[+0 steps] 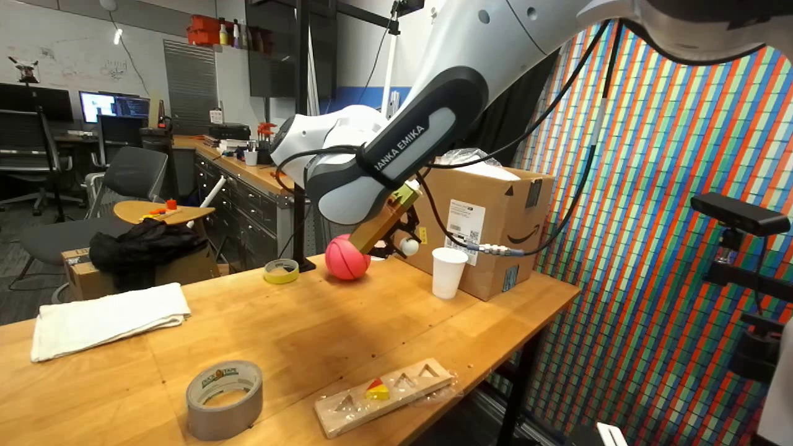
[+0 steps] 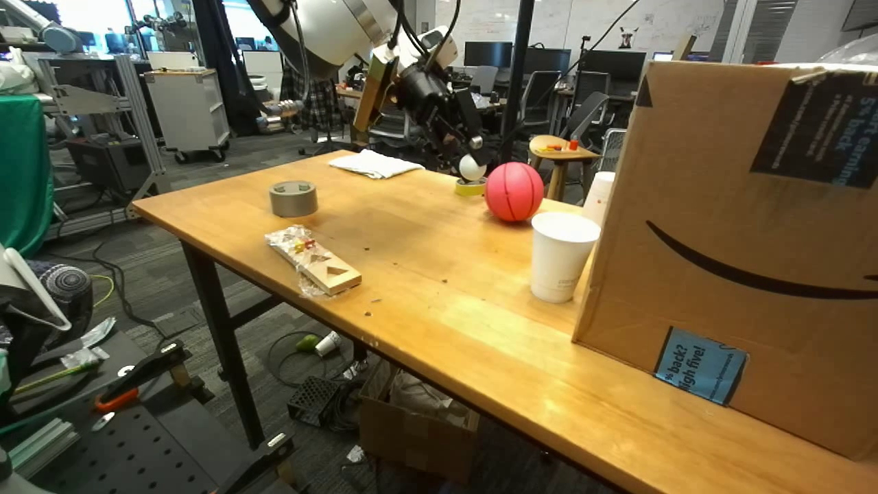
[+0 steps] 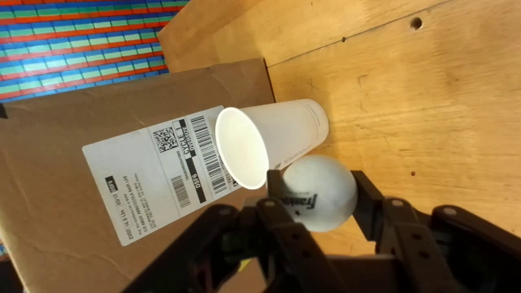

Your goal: Put the white ball in the cup, then put the red ball on the tape

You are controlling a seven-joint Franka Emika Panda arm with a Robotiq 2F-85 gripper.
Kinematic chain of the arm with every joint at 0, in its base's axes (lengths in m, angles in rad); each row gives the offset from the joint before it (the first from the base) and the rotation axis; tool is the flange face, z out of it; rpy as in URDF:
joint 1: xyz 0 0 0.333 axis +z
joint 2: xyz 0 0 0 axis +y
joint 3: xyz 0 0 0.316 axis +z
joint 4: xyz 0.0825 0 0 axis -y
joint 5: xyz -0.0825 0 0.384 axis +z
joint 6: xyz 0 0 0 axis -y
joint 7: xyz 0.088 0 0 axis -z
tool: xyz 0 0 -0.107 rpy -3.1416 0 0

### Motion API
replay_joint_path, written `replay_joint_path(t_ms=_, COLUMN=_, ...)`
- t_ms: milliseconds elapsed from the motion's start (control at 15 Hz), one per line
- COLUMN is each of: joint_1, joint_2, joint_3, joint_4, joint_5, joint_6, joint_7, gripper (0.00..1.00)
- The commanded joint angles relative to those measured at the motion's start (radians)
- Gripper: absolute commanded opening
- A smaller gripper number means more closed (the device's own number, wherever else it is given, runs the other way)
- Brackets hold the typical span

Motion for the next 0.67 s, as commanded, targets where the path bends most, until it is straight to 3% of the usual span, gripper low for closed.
replay_joint_path(t_ms=0, joint_1=-0.02, joint_2=0.004, joint_3=-0.01, joint_4=0.022, joint_5=-0.044, joint_6=-0.034, joint_7=0.089, gripper=0.19)
replay_joint_path(t_ms=600, joint_1=-0.115, joint_2=-0.011, joint_3=-0.026, joint_4=0.028, joint_5=0.024, joint_6=0.009, joint_7=0.198, gripper=0.19)
